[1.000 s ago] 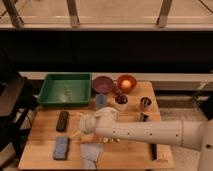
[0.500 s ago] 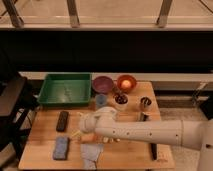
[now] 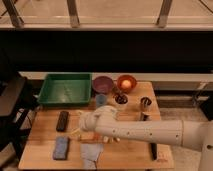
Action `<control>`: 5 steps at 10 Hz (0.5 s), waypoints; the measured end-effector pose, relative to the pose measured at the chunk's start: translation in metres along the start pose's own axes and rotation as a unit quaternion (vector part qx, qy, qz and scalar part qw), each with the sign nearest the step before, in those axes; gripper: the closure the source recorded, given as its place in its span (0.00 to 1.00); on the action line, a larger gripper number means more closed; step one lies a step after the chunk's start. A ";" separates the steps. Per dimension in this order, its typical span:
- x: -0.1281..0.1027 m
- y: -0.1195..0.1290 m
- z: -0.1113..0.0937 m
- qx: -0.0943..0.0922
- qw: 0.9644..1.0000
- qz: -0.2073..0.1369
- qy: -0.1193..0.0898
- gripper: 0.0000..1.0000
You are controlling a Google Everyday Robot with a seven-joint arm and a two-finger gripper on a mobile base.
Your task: Place fork in metal cup
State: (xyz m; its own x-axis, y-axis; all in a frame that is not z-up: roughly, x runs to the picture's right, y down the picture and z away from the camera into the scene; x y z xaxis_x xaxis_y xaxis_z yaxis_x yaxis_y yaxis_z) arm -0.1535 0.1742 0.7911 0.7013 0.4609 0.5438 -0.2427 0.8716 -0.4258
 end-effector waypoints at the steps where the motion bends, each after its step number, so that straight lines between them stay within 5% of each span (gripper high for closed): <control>1: 0.002 -0.002 0.001 0.000 1.000 0.005 -0.001 0.26; 5: 0.007 -0.015 0.015 -0.001 1.000 0.021 -0.004 0.26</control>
State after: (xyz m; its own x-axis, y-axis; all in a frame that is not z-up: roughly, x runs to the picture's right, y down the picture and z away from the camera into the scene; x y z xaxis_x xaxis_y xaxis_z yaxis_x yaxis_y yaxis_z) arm -0.1553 0.1664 0.8121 0.6850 0.4979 0.5318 -0.2703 0.8516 -0.4491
